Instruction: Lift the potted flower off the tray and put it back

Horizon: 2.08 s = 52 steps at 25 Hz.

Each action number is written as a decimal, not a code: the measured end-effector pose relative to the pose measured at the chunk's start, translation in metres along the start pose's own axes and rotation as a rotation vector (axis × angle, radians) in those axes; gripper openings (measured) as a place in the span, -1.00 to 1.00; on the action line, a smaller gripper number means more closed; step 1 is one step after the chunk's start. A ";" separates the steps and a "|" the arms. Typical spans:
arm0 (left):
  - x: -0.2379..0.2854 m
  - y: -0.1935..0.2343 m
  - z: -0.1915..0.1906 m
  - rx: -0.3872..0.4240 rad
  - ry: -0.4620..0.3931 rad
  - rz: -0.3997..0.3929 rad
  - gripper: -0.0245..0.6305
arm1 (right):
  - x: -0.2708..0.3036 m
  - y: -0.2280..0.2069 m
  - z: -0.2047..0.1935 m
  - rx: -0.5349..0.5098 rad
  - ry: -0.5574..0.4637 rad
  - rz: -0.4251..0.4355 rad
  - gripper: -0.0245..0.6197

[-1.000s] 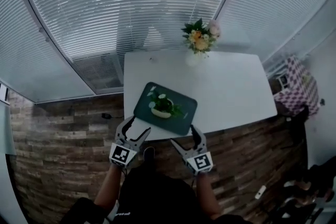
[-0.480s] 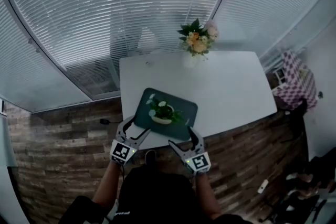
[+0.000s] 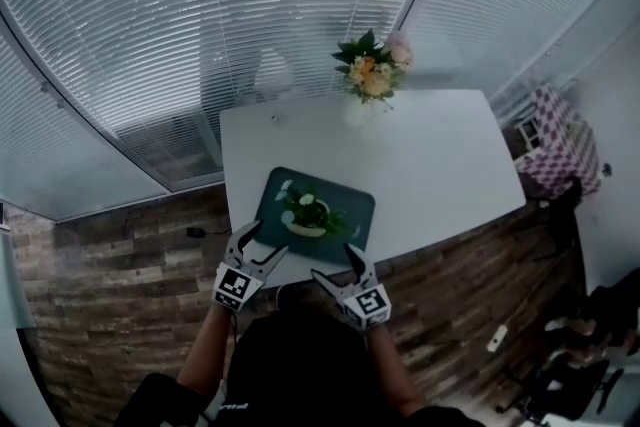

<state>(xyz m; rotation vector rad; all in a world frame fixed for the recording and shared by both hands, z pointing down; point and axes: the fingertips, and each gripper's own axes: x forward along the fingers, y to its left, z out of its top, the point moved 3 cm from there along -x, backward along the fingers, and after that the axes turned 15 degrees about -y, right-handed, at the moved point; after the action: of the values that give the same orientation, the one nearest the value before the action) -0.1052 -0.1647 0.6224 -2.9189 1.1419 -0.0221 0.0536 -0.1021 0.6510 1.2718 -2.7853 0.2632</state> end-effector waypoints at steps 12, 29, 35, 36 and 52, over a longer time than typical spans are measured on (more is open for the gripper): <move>0.020 0.003 -0.065 0.024 0.154 -0.087 -0.05 | 0.035 -0.038 -0.049 -0.003 0.119 0.036 0.30; 0.049 0.010 -0.111 0.044 0.248 -0.197 -0.05 | 0.083 -0.075 -0.059 -0.107 0.221 0.149 0.30; 0.061 0.011 -0.114 0.024 0.241 -0.209 -0.04 | 0.095 -0.079 -0.068 -0.130 0.255 0.206 0.32; 0.064 0.010 -0.112 0.024 0.235 -0.220 -0.04 | 0.097 -0.081 -0.072 -0.129 0.250 0.212 0.33; 0.072 0.005 -0.125 0.031 0.250 -0.293 -0.04 | 0.111 -0.082 -0.087 -0.099 0.238 0.275 0.34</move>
<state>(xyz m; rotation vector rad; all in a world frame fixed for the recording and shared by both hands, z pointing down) -0.0578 -0.2174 0.7477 -3.0906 0.7114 -0.4120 0.0421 -0.2214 0.7620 0.7772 -2.7197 0.2673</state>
